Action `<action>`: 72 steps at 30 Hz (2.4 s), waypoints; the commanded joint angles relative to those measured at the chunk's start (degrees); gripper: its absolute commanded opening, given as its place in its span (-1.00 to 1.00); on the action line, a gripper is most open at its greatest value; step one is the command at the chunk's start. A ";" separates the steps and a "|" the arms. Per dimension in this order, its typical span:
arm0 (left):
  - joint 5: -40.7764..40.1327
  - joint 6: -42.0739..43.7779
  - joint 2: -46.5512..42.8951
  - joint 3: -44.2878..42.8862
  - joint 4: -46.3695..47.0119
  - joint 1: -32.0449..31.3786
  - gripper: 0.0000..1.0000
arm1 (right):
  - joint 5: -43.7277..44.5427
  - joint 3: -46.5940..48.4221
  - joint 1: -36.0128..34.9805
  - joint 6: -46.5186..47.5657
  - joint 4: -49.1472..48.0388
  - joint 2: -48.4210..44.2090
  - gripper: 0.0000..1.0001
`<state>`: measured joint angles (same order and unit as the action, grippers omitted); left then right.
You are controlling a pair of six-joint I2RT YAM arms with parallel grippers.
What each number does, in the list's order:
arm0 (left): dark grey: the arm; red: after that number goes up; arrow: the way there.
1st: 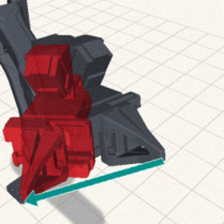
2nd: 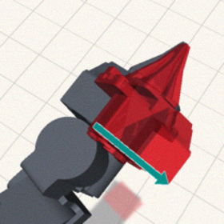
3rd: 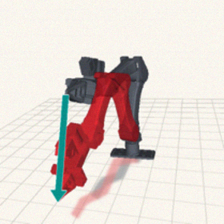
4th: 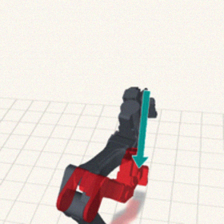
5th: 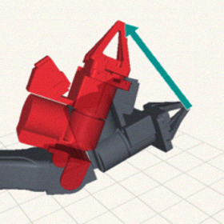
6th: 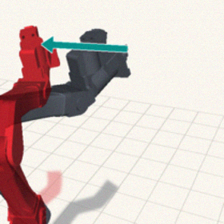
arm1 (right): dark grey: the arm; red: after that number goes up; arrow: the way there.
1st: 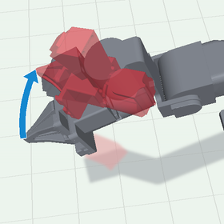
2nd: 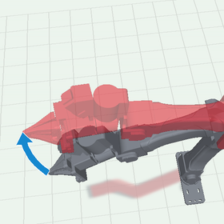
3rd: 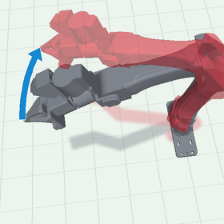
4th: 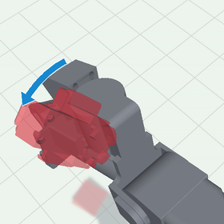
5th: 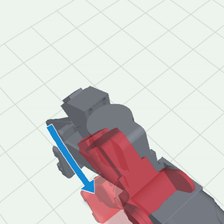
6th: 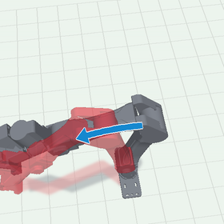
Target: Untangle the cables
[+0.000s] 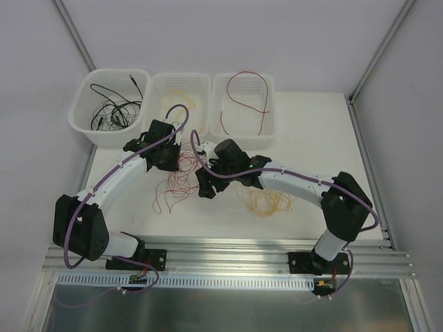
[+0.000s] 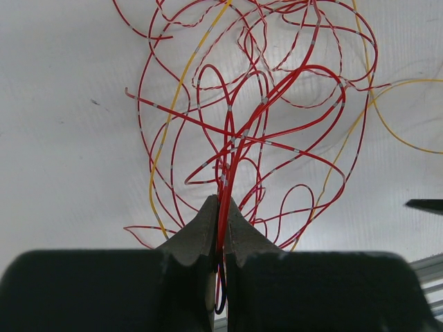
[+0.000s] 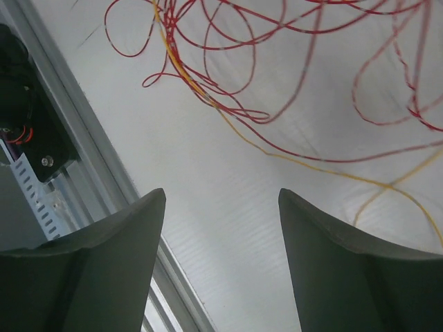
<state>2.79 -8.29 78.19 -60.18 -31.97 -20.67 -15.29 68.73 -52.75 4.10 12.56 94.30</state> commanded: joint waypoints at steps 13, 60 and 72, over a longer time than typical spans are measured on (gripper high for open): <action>1.26 0.47 -0.06 0.07 0.76 -0.52 -1.00 | -9.67 2.11 -1.48 2.67 -16.60 13.71 0.31; -23.43 -0.93 -0.49 -0.29 -4.59 7.04 -1.00 | 15.82 14.37 60.22 -11.57 31.47 -48.26 -0.99; -39.69 -0.32 -12.79 -4.77 -10.22 9.50 -1.00 | 5.79 48.59 63.91 -14.82 33.50 -33.57 -0.99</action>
<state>-28.88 -8.71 70.52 -62.35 -39.22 -12.47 -8.38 111.74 10.33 -8.91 47.13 60.36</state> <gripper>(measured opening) 0.011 0.015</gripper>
